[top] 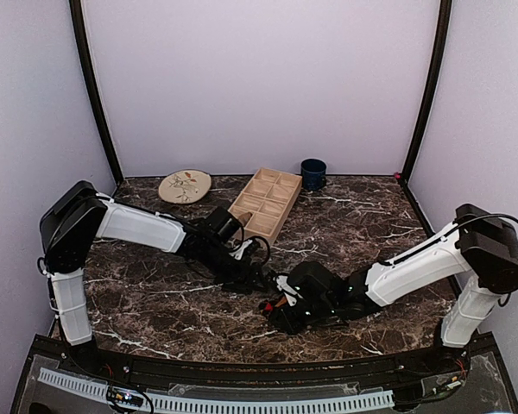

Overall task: Roll the socks
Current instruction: Roll the sock at the center of the board.

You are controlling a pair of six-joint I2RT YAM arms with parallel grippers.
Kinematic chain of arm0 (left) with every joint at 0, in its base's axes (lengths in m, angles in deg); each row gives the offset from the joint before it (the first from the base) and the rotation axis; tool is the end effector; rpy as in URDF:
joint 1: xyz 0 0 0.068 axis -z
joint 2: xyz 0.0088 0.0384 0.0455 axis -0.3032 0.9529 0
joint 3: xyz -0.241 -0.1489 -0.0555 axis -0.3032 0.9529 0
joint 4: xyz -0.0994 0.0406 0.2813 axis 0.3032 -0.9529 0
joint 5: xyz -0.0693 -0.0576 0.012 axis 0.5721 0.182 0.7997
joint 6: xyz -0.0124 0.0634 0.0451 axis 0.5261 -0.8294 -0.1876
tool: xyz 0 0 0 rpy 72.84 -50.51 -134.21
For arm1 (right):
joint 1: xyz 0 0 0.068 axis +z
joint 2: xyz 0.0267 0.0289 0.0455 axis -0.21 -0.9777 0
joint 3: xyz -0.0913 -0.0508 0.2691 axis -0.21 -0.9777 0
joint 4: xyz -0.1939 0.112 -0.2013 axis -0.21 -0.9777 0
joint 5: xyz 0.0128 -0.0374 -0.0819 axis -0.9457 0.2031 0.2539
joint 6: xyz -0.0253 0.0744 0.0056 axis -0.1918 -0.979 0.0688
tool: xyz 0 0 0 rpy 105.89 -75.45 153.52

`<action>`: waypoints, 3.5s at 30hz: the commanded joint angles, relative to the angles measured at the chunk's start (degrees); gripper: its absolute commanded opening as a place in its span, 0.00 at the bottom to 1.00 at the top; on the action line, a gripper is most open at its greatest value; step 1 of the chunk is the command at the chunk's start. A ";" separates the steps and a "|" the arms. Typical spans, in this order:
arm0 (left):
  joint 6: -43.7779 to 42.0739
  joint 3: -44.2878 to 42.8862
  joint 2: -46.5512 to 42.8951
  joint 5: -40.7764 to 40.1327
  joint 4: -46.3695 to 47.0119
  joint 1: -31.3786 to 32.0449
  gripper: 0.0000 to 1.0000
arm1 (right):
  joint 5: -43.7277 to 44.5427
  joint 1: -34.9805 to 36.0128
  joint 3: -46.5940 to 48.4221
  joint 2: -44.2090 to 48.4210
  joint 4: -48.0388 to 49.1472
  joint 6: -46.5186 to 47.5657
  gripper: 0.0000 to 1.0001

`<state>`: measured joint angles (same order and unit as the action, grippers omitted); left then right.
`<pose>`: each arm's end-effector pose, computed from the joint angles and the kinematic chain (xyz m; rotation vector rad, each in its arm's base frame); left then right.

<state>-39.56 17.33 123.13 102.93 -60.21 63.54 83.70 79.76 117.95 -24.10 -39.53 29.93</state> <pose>0.2792 -0.3381 0.0983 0.5182 2.7953 -1.1346 0.1360 0.3372 0.0831 -0.8344 2.4844 0.7502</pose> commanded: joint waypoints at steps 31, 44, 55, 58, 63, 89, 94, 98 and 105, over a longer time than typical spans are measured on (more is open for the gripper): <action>-4.71 17.30 -7.44 -10.44 5.71 -0.71 0.57 | -35.03 -16.13 -14.68 -11.73 22.68 -20.28 0.08; -1.89 24.71 -15.73 -14.06 8.99 -0.80 0.57 | -42.51 -20.90 7.60 -23.89 8.64 -11.10 0.08; -7.73 24.50 -17.56 -13.77 16.40 -0.09 0.57 | -51.79 -21.63 -1.70 -22.86 29.68 -30.56 0.07; -10.35 23.68 -18.07 -15.40 16.60 1.17 0.57 | -53.24 -21.65 -3.57 -22.68 36.61 -36.26 0.07; -14.45 21.26 -16.53 -16.70 17.14 3.12 0.57 | -54.32 -21.66 -3.67 -22.76 36.97 -37.58 0.07; -21.90 10.83 -8.21 -18.56 13.40 8.06 0.57 | -50.60 -21.52 -7.90 -23.36 34.34 -33.44 0.05; -22.70 8.90 -6.79 -17.88 12.34 8.30 0.57 | -49.61 -21.42 -7.58 -23.23 32.22 -31.98 0.04; -22.97 8.58 -6.54 -17.75 12.15 8.34 0.56 | -48.03 -21.47 -7.15 -22.50 28.67 -29.68 0.04; -22.58 7.37 -4.54 -17.45 11.39 8.94 0.57 | -44.25 -21.45 -4.92 -20.66 18.79 -24.22 0.04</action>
<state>-61.59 26.34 117.20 84.92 -47.22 71.60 32.41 58.36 114.58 -42.00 -1.82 1.67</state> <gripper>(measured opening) 0.565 0.049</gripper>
